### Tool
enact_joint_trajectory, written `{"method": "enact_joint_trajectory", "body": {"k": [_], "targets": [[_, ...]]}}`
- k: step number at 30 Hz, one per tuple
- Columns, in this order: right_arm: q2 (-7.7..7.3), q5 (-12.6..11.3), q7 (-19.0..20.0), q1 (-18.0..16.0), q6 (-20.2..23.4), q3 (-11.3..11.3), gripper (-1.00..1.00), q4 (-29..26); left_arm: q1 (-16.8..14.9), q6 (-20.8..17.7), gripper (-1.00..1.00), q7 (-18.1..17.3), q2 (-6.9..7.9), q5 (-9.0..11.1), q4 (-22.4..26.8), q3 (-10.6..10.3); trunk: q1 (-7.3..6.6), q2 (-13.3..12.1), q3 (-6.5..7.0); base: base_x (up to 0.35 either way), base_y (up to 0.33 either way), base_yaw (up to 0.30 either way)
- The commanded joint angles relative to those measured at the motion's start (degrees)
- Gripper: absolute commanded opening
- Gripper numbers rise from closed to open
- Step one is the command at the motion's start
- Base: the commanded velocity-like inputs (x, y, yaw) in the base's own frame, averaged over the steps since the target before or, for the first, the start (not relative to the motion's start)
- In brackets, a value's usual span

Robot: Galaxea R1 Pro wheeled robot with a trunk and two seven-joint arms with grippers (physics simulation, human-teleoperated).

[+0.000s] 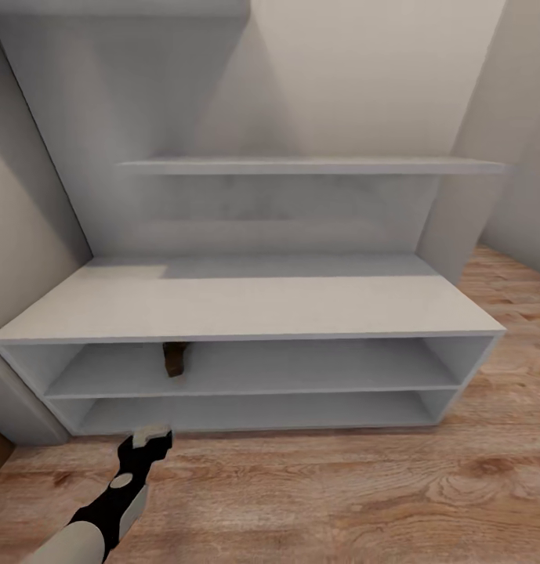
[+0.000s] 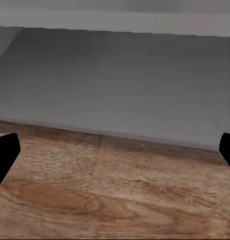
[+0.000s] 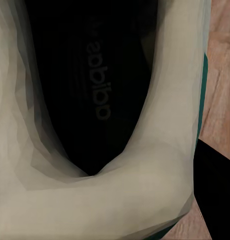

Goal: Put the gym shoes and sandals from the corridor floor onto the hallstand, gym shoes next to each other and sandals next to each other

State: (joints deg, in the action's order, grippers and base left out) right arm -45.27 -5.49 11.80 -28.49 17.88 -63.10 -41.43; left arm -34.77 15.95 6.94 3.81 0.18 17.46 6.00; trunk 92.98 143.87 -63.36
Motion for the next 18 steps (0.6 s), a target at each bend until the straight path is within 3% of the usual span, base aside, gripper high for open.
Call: {"method": "enact_joint_trajectory", "body": {"k": [1, 6, 18], "targets": [[0.01, -0.6, 0.1, -0.1, 0.4, -0.2, -1.00, -0.1, 0.0, 0.5, 1.00, 0.0, -0.02, 0.0, -0.6, 0.1, -0.04, 0.0, -0.05, -0.290, 0.000, 0.000], [0.01, -0.6, 0.1, -0.1, 0.4, -0.2, -1.00, -0.1, 0.0, 1.1, 1.00, 0.0, -0.10, -0.1, -3.8, 0.1, -0.04, 0.0, -0.05, -0.321, 0.000, 0.000], [0.01, -0.6, 0.1, -0.1, 0.4, -0.1, -1.00, -0.1, 0.0, 1.7, 1.00, 0.0, -0.29, -0.1, -4.6, 0.0, -0.04, 0.0, -0.05, -0.278, 0.000, 0.000]]}}
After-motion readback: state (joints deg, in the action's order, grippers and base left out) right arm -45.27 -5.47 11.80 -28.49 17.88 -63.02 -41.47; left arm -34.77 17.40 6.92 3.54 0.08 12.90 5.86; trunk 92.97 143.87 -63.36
